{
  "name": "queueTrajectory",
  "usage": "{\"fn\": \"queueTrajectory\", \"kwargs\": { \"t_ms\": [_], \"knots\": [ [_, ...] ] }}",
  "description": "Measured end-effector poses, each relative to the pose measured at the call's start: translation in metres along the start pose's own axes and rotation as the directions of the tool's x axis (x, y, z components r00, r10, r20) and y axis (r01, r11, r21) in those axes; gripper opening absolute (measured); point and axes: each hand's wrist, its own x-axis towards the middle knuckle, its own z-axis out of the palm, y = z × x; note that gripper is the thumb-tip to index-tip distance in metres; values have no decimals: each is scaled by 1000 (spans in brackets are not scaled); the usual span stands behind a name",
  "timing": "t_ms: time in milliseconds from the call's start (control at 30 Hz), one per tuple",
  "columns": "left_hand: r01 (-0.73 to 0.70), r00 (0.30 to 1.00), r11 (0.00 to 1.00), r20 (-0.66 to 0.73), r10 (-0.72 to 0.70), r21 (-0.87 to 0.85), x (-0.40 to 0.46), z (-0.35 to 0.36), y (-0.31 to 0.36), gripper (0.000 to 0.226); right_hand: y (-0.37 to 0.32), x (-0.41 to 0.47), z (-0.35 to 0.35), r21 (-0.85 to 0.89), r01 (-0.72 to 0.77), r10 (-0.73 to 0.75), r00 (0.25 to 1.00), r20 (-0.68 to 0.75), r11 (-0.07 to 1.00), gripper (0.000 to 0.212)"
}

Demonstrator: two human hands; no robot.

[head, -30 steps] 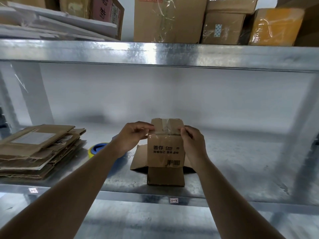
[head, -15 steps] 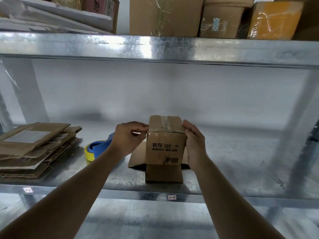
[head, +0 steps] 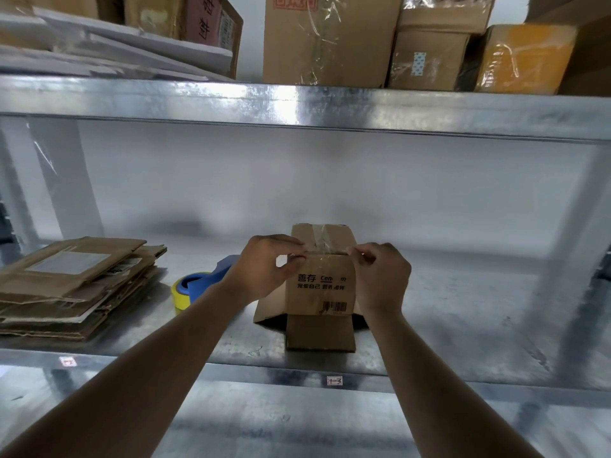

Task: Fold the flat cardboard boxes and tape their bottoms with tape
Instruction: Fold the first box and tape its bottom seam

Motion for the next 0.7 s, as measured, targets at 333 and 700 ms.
{"fn": "queueTrajectory", "kwargs": {
  "t_ms": [333,700],
  "knots": [
    [-37,997,994,73,30,100,0,10,-2,21,10,-10,0,-141,170,-133,962,239,975,23],
    [84,981,992,169,-99,92,12,5,4,25,15,-12,6,42,5,-10,993,117,999,25]
  ]
}}
